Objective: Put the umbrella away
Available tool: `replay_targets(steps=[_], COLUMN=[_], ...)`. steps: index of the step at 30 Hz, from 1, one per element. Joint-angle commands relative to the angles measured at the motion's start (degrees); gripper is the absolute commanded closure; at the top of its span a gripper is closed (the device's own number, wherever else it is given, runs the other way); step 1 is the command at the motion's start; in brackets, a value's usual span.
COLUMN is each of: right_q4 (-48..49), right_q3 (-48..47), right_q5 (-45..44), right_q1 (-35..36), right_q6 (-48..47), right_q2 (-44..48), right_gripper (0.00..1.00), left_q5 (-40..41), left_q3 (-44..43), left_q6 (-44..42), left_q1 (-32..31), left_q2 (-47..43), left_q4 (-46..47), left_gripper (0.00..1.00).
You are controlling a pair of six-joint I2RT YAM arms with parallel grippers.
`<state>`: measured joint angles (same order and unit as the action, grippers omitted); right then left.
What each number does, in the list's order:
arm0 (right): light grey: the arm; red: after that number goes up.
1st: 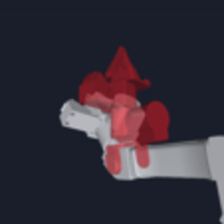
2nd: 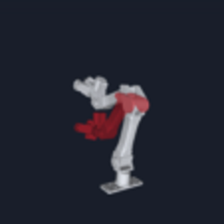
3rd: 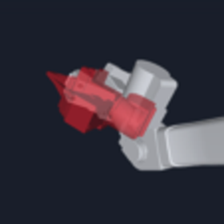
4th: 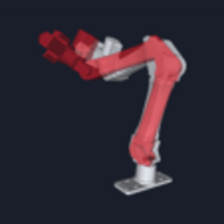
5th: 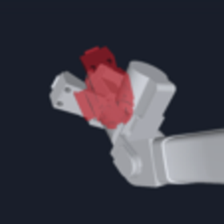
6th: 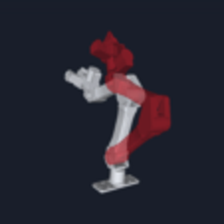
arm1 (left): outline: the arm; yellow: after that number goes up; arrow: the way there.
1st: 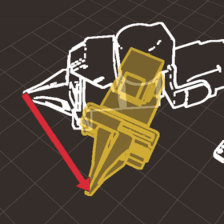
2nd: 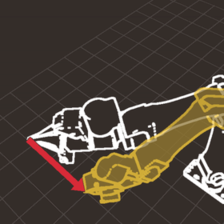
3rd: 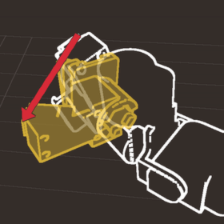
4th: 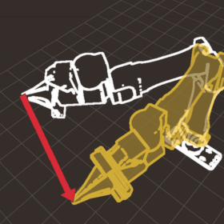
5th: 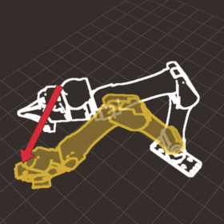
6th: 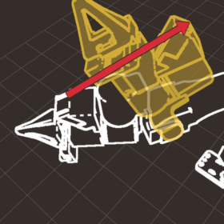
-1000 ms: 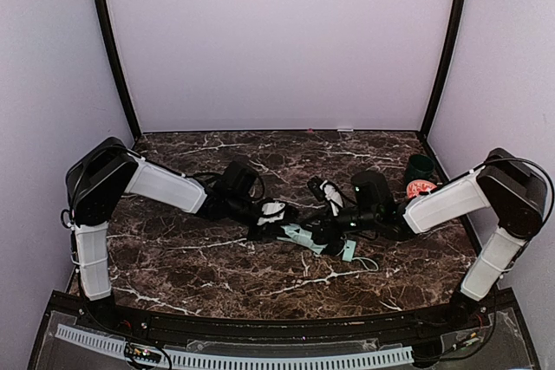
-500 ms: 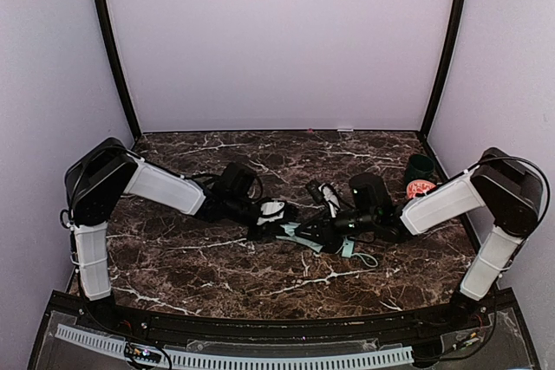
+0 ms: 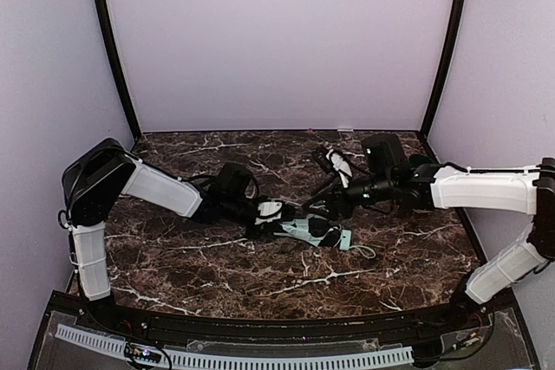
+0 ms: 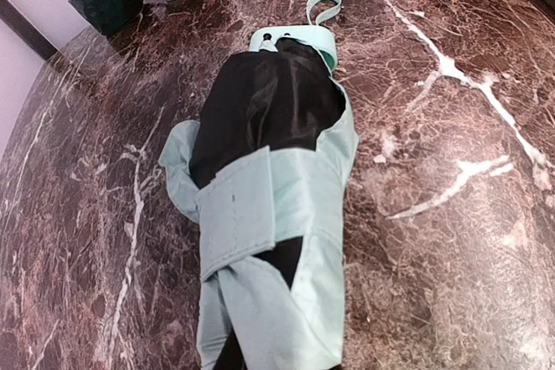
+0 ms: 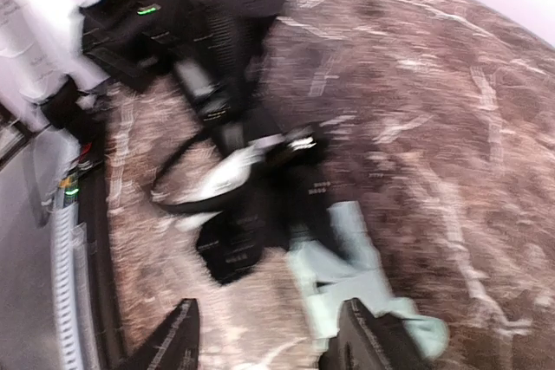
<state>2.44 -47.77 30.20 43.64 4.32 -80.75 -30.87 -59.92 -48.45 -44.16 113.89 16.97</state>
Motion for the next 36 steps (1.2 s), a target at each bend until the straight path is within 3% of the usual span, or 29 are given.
replay_targets(steps=[1,5,7,8,13,20,31,36], right_q4=[-12.5,-17.1,-21.6,-22.9,-27.2,-30.2,-34.6,-36.2], right_q3=[-6.9,-15.8,-21.3,-22.8,-24.9,-24.0,-21.7,-23.5], right_q5=[-14.9,-12.9,-12.0,-10.9,-3.7,-5.3,0.4,-0.1], right_q1=[-1.5,-2.2,-2.2,-2.2,-1.8,0.4,1.6,1.5], right_q6=[-10.8,-15.7,-18.5,-19.9,-28.0,-29.7,-34.9,-35.2], right_q2=[-5.7,-15.9,-20.8,-22.8,-28.1,-32.1,-23.5,-25.2], right_gripper=[0.40,0.30,0.04,0.01,0.02,0.09,0.04,0.04], left_q5=[8.3,8.7,8.9,9.0,8.9,9.0,8.9,8.8], left_q3=[4.5,4.8,5.3,5.4,5.4,5.5,5.6,5.6], left_q6=[-1.0,-1.3,-1.5,-1.5,-1.7,-1.7,-2.1,-2.5], left_q1=[0.6,0.2,0.1,0.0,-0.1,-0.1,-0.1,-0.1], left_q2=[4.1,3.8,3.6,3.4,3.3,3.4,3.4,3.4], left_q4=[-14.6,-14.2,-13.6,-13.5,-13.5,-13.4,-13.4,-13.4], left_gripper=[1.00,1.00,1.00,1.00,1.00,1.00,1.00,1.00])
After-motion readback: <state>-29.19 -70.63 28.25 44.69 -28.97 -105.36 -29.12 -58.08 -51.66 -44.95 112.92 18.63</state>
